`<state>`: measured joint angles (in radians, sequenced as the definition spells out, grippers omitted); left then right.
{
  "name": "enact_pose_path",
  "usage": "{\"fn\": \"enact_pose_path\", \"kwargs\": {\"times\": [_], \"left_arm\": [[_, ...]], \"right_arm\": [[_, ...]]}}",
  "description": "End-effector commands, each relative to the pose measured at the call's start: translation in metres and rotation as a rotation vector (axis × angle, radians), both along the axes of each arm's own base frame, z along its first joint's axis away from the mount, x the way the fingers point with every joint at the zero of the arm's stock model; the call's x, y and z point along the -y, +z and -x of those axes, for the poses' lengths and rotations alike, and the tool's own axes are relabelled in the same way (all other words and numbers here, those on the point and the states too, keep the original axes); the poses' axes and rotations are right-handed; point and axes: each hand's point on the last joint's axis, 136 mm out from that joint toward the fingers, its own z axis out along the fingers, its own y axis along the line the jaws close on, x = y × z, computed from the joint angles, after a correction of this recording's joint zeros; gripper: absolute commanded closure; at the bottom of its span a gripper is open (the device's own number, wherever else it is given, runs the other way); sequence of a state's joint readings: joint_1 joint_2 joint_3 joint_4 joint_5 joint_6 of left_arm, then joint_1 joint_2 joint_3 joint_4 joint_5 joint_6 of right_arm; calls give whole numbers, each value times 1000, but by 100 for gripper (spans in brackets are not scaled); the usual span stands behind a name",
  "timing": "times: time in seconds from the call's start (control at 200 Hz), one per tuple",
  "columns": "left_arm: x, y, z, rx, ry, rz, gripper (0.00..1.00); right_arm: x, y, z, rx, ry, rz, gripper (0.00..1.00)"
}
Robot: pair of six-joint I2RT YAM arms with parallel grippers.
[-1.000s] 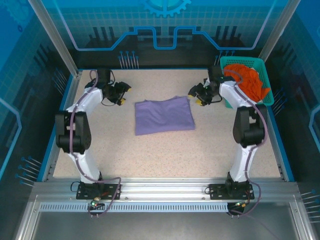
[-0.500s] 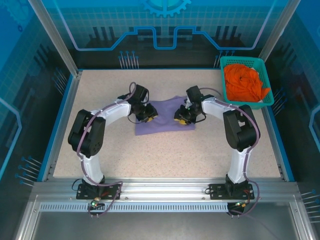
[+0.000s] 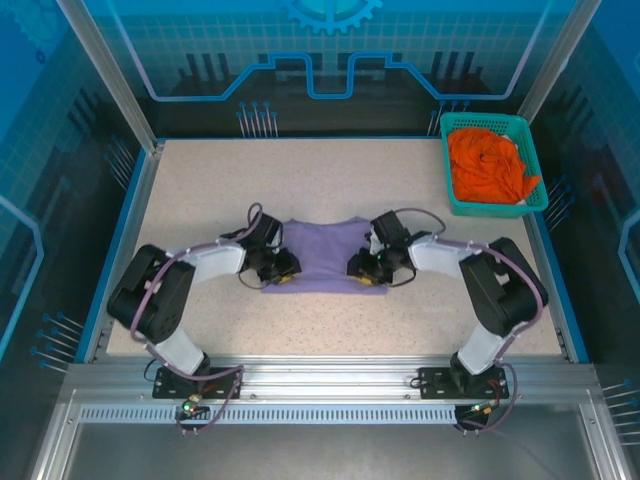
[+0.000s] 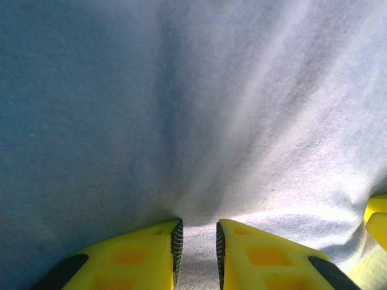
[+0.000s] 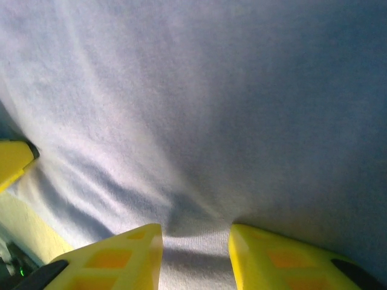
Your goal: Fold and stack the t-shirts
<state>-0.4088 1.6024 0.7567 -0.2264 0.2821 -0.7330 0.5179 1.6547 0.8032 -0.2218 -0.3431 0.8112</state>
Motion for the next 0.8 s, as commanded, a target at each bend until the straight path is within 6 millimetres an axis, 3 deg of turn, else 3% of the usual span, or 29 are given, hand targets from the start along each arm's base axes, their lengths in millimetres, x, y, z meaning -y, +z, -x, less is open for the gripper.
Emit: {"fn": "enact_pose_path", "kwargs": {"times": [0.0,0.09,0.17,0.315,0.44,0.505,0.625,0.795], "left_arm": [[-33,-29,71,-163,15,-103,73],[-37,-24,96,-177,40,-76,73],[-39,-5,101,-142,54,-59,71],[-36,58,68,59,54,-42,61],[-30,91,26,153,51,-54,68],[-27,94,6,172,59,-63,79],[-21,86,-27,188,75,-81,87],[-13,57,-63,133,59,-127,95]], "right_arm": [[37,-38,72,-151,-63,168,61],[43,-29,92,-101,-56,220,57],[47,-10,94,-26,-60,224,51],[56,43,69,150,-117,192,46],[59,76,35,230,-162,141,52],[56,85,16,235,-156,141,57],[36,89,-17,209,-104,135,66],[6,63,-54,132,-45,132,73]]}}
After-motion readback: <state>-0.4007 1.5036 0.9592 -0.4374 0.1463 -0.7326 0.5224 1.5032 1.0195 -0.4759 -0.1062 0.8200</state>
